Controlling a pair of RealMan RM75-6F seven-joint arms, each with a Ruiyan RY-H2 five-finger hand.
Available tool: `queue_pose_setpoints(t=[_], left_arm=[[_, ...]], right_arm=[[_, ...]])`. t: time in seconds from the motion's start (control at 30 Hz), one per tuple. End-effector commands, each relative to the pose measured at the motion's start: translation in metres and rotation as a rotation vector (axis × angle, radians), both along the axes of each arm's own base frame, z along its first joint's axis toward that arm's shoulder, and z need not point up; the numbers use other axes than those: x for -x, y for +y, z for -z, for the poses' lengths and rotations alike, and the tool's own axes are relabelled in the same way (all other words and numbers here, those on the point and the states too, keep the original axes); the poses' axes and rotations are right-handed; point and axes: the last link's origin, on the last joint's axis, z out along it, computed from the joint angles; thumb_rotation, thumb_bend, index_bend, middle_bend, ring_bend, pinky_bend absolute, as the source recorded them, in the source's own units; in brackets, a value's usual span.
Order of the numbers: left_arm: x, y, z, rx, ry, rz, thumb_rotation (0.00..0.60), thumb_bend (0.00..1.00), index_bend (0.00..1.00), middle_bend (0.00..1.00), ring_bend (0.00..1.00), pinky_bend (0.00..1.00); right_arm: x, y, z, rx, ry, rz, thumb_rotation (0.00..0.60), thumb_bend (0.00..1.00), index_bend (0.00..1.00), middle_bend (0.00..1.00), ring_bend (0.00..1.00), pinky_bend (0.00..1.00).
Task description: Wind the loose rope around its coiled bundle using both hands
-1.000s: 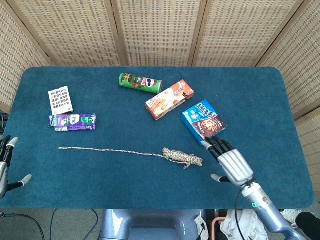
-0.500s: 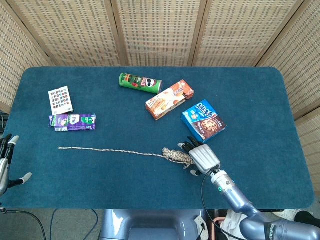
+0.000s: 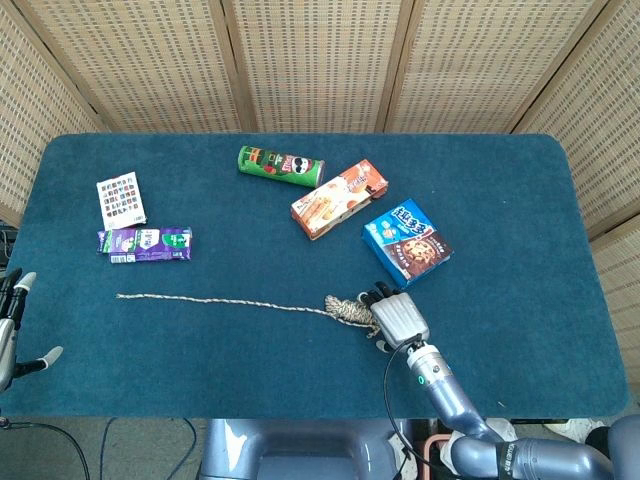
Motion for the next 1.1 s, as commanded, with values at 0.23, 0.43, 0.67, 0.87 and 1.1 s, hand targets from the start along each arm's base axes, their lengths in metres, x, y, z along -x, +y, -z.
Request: queue_pose_setpoints(t=[0.23, 0.43, 0.67, 0.87, 1.1], left_arm=[[0.001, 0.001, 0.001, 0.005, 0.004, -0.003, 0.600, 0.00, 0.00, 0.00, 0.00, 0.00], [0.000, 0.001, 0.001, 0.001, 0.004, -0.003, 0.600, 0.00, 0.00, 0.00, 0.00, 0.00], [0.000, 0.001, 0.001, -0.001, 0.001, -0.004, 0.600, 0.00, 0.00, 0.00, 0.00, 0.00], [0.001, 0.001, 0.000, -0.001, -0.001, -0.005, 0.600, 0.00, 0.00, 0.00, 0.00, 0.00], [0.001, 0.002, -0.001, -0.003, -0.003, -0.008, 0.600, 0.00, 0.00, 0.00, 0.00, 0.00]], right_arm=[[0.007, -0.005, 0.005, -0.006, -0.007, 0.088, 0.600, 0.12, 0.30, 0.31, 0.18, 0.40], [0.001, -0.006, 0.009, -0.005, -0.045, 0.095, 0.600, 0.19, 0.32, 0.34, 0.23, 0.46], [0.000, -0.011, 0.016, 0.014, -0.051, 0.108, 0.600, 0.22, 0.34, 0.37, 0.26, 0.48], [-0.001, -0.013, 0.020, 0.027, -0.050, 0.115, 0.600, 0.29, 0.44, 0.47, 0.35, 0.57], [0.002, -0.012, 0.020, 0.031, -0.017, 0.068, 0.600, 0.41, 0.56, 0.59, 0.45, 0.69]])
